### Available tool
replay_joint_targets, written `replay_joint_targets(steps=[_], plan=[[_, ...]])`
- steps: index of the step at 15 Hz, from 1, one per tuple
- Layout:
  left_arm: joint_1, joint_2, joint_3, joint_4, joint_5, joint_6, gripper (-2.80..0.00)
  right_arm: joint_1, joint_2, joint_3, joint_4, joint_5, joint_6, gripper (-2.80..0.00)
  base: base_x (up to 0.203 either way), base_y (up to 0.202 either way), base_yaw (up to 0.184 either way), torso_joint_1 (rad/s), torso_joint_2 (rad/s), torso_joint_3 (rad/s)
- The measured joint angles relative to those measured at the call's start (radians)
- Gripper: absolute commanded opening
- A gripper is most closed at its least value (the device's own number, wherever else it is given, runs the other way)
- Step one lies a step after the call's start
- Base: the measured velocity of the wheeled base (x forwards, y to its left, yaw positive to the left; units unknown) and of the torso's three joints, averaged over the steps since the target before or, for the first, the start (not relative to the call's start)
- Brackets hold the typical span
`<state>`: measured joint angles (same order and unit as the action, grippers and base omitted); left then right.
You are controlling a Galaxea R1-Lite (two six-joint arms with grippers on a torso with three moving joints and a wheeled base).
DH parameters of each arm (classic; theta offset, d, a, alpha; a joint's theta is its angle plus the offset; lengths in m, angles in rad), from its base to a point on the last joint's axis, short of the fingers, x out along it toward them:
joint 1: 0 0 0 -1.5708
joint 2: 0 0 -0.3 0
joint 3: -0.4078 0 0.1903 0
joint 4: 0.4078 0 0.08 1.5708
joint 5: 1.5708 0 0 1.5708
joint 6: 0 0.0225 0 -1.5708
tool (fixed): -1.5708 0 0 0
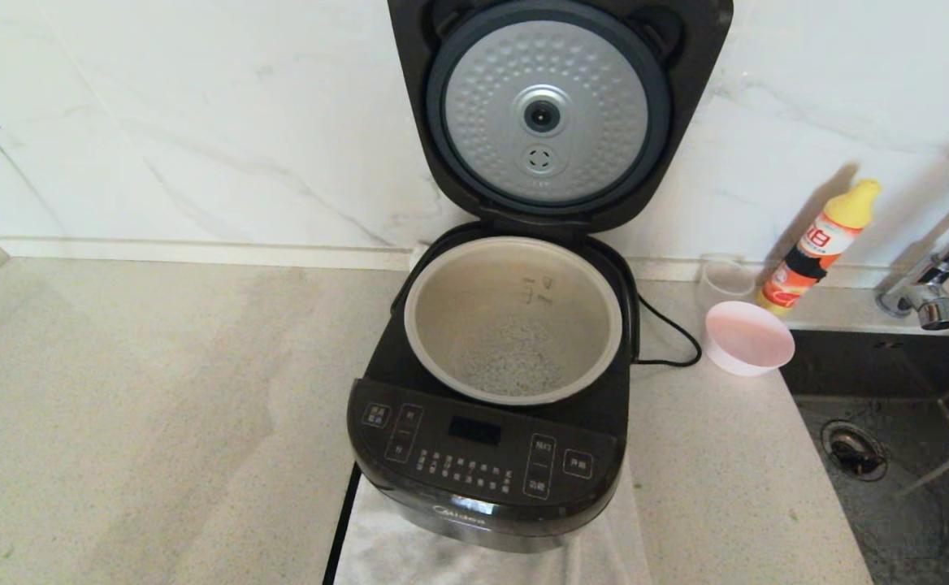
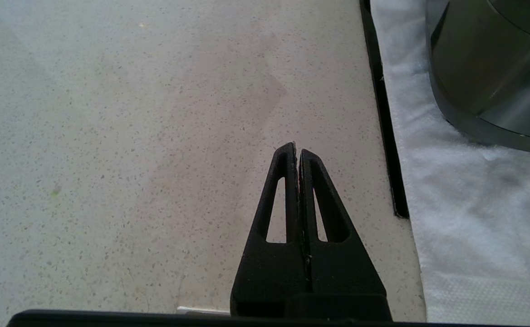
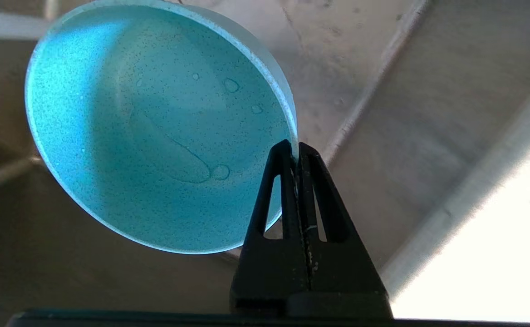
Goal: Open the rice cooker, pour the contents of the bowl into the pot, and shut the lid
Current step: Fill a bowl with water from the tap
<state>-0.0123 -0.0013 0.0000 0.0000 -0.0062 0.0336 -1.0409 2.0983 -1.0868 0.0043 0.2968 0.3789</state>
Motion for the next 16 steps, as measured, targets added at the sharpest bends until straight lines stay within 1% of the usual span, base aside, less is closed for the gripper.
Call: replay_joint_targets(steps=[3,5,10,13,16], plan=[[0.000,0.000,0.000,0.000,0.000,0.000,-2.80,0.025,0.018,-0.021,-0.001,0.000,0.013,-2.80,0.000,0.000,0.000,0.000,0.00,0.000],[0.000,0.000,0.000,0.000,0.000,0.000,-2.80,0.043,0.028,-0.043,0.000,-0.002,0.038,-2.80,0.000,0.000,0.000,0.000,0.00,0.000],[0.000,0.000,0.000,0.000,0.000,0.000,-2.80,0.066,0.063,-0.138,0.008,-0.006,0.068,-2.80,0.000,0.000,0.000,0.000,0.00,0.000],[0.000,0.000,0.000,0.000,0.000,0.000,-2.80,0.074,0.083,-0.186,0.012,-0.007,0.074,-2.80,0.000,0.000,0.000,0.000,0.00,0.000],[0.000,0.000,0.000,0.000,0.000,0.000,-2.80,0.082,0.093,-0.192,0.020,-0.006,0.074,-2.80,0.000,0.000,0.000,0.000,0.00,0.000]])
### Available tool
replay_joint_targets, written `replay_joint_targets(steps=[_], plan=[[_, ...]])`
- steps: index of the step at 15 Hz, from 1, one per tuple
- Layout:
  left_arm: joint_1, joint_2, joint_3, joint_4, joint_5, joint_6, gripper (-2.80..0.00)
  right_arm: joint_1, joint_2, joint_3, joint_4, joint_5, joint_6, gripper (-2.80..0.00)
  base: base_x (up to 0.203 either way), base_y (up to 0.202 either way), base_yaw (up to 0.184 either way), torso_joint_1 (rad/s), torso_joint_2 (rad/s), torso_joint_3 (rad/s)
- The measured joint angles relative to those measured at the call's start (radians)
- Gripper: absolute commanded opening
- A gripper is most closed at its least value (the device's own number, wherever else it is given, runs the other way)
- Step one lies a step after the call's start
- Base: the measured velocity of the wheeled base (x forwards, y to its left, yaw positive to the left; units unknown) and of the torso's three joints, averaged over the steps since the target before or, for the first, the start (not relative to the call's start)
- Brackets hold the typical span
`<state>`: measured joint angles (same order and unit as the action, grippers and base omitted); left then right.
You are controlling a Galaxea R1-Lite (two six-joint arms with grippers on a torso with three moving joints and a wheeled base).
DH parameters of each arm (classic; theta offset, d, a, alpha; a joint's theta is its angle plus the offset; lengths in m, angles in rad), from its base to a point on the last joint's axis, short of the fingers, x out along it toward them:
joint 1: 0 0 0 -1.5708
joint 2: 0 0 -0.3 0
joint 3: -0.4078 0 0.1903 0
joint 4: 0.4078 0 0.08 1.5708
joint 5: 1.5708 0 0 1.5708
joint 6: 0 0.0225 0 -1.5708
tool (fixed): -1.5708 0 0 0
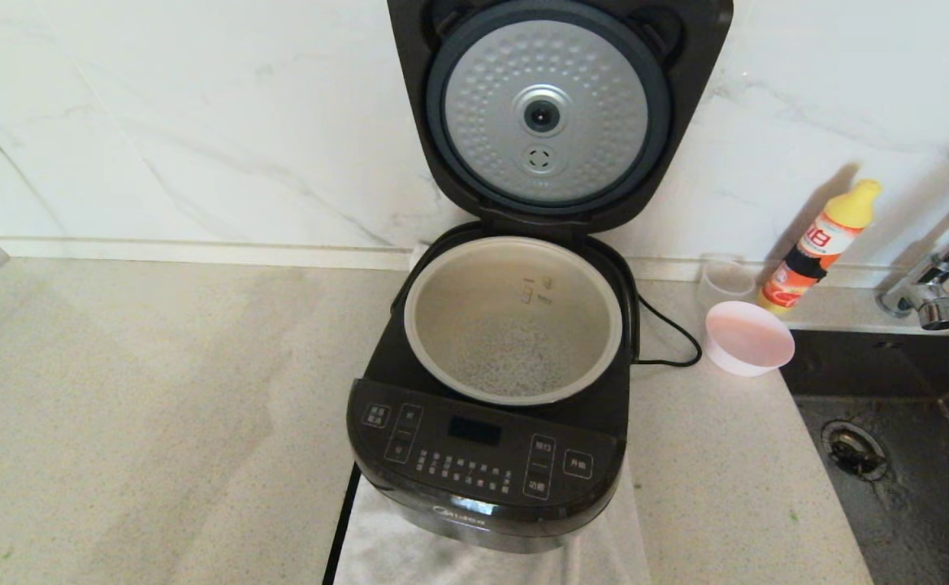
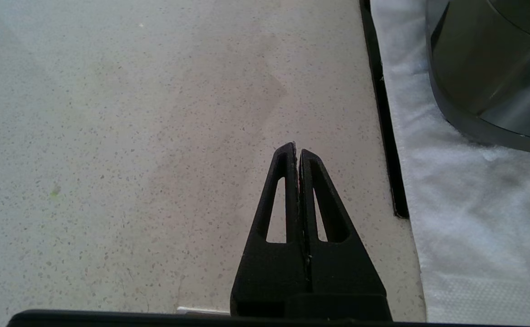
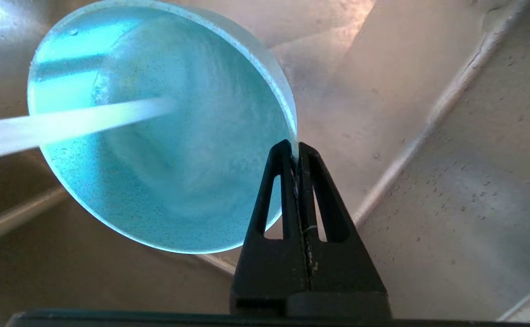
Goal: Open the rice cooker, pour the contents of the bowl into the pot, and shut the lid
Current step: Fill a bowl with water from the tap
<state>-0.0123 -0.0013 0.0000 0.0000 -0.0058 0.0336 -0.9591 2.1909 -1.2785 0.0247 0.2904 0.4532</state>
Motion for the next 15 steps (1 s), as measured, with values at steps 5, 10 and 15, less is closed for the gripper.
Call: replay_joint_targets(steps=[5,10,15], plan=[[0.000,0.000,0.000,0.000,0.000,0.000,-2.80,0.002,-0.007,0.016,0.014,0.000,-0.001,-2.80,0.000,0.000,0.000,0.000,0.00,0.000],[0.000,0.000,0.000,0.000,0.000,0.000,-2.80,0.044,-0.094,0.128,0.066,0.000,-0.081,-2.80,0.000,0.000,0.000,0.000,0.00,0.000],[0.000,0.000,0.000,0.000,0.000,0.000,-2.80,0.148,-0.247,0.269,0.120,0.003,-0.183,-2.80,0.000,0.000,0.000,0.000,0.00,0.000]])
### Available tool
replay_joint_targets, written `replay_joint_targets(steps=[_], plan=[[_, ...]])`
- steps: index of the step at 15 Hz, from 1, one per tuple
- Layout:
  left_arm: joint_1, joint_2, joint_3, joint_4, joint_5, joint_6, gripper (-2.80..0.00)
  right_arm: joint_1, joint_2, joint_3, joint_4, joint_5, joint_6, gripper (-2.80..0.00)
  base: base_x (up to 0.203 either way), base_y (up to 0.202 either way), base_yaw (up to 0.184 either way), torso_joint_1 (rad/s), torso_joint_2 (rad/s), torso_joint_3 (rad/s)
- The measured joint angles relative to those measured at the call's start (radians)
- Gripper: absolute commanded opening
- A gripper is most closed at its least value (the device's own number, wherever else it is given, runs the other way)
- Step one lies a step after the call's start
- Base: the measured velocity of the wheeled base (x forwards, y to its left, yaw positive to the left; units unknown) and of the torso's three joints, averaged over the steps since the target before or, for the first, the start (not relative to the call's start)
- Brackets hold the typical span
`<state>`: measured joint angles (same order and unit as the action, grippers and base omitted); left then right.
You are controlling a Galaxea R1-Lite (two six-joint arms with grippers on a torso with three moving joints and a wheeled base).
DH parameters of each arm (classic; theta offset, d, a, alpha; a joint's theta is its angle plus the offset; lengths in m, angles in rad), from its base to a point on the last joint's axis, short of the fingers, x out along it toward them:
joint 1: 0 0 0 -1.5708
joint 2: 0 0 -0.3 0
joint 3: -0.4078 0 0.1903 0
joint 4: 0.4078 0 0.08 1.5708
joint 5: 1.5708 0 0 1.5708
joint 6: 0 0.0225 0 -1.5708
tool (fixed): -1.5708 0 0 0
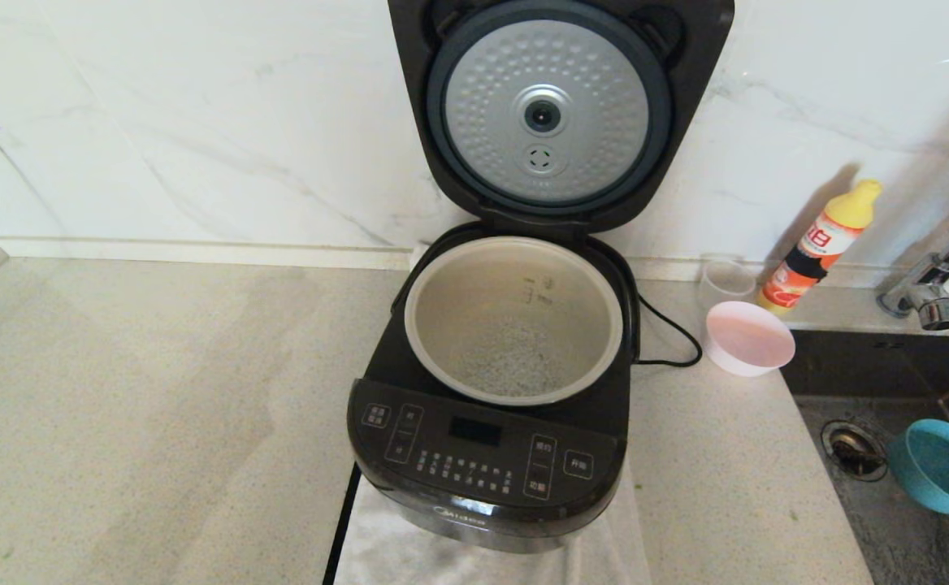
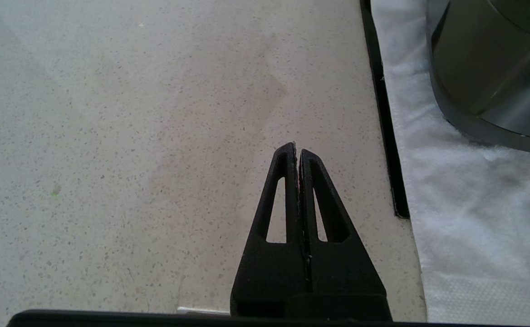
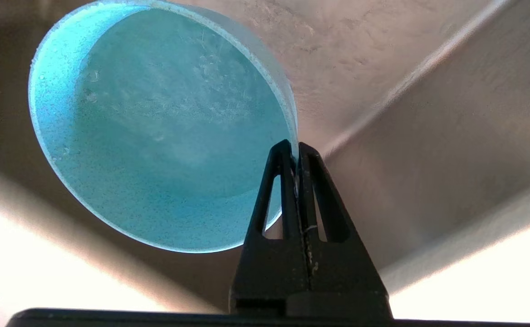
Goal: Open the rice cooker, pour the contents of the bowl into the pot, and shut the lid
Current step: Fill a bowl with water from the tap
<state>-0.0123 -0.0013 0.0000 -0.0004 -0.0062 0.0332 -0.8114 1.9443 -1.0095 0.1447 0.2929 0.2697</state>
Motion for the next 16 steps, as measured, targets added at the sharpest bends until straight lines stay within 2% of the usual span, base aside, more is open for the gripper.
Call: replay_joint_targets(steps=[4,10,12,16], plan=[[0.000,0.000,0.000,0.000,0.000,0.000,-2.80,0.060,-0.123,0.027,0.113,0.007,-0.046,-2.80,0.000,0.000,0.000,0.000,0.00,0.000],[0.000,0.000,0.000,0.000,0.000,0.000,-2.80,0.149,-0.267,-0.028,0.308,0.009,-0.115,-2.80,0.000,0.000,0.000,0.000,0.00,0.000],[0.000,0.000,0.000,0.000,0.000,0.000,-2.80,0.193,-0.305,-0.054,0.397,0.025,-0.146,-2.80,0.000,0.000,0.000,0.000,0.00,0.000],[0.000,0.000,0.000,0.000,0.001,0.000,-2.80,0.310,-0.378,-0.118,0.538,0.032,-0.156,-2.80,0.000,0.000,0.000,0.000,0.00,0.000]])
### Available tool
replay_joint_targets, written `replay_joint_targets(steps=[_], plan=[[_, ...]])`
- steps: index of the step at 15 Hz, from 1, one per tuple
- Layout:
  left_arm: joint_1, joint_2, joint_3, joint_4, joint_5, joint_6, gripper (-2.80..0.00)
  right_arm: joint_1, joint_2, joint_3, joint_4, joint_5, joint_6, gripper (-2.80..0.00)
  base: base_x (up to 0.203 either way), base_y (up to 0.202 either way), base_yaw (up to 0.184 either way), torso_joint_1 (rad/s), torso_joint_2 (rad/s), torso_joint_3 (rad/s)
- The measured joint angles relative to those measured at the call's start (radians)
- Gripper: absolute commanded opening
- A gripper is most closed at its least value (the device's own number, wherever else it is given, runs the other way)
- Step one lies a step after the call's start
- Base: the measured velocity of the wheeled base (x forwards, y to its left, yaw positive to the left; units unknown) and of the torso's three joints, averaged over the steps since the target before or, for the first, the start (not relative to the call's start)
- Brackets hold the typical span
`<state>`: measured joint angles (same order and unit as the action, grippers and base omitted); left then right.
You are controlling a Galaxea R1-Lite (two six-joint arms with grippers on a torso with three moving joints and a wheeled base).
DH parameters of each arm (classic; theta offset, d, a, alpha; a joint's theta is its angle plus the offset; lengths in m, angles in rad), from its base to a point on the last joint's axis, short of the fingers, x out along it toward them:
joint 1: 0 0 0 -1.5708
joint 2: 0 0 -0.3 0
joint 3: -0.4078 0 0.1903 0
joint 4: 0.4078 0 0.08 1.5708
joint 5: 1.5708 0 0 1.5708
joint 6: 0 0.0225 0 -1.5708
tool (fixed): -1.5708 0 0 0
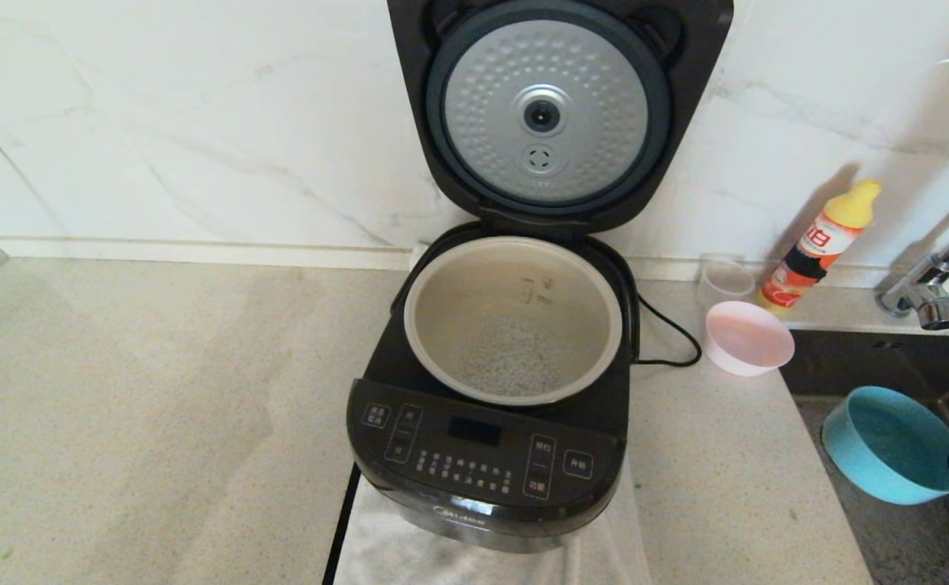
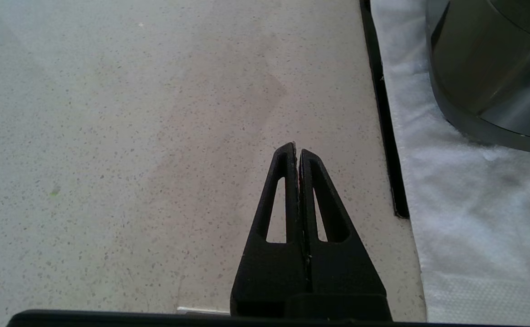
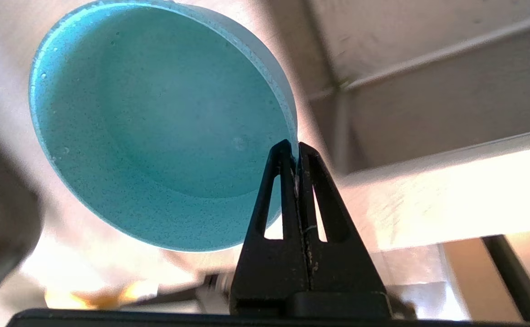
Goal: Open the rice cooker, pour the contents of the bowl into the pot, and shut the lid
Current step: Fill a bowl with water from the tap, then pour the water from the bowl into the rice cooker
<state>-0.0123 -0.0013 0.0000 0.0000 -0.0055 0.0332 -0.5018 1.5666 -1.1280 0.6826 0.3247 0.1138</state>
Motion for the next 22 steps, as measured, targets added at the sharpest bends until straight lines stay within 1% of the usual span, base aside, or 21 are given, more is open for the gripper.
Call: replay_joint_targets(steps=[3,5,12,17,19,22], plan=[[0.000,0.000,0.000,0.000,0.000,0.000,-2.80,0.081,-0.042,-0.089,0.139,0.002,0.003,-2.80,0.000,0.000,0.000,0.000,0.00,0.000],[0.000,0.000,0.000,0.000,0.000,0.000,-2.80,0.140,-0.066,-0.145,0.205,0.002,0.008,-2.80,0.000,0.000,0.000,0.000,0.00,0.000],[0.000,0.000,0.000,0.000,-0.001,0.000,-2.80,0.367,-0.104,-0.360,0.325,-0.007,0.020,-2.80,0.000,0.000,0.000,0.000,0.00,0.000],[0.000,0.000,0.000,0.000,-0.001,0.000,-2.80,0.538,-0.081,-0.583,0.452,-0.016,0.022,-2.80,0.000,0.000,0.000,0.000,0.00,0.000],[0.000,0.000,0.000,-0.001,0.000,0.000,-2.80,0.605,-0.051,-0.668,0.483,-0.060,0.027,-2.80,0.000,0.000,0.000,0.000,0.00,0.000],[0.000,0.000,0.000,0.000,0.000,0.000,-2.80,0.698,0.003,-0.768,0.484,-0.138,0.077,-2.80,0.000,0.000,0.000,0.000,0.00,0.000]])
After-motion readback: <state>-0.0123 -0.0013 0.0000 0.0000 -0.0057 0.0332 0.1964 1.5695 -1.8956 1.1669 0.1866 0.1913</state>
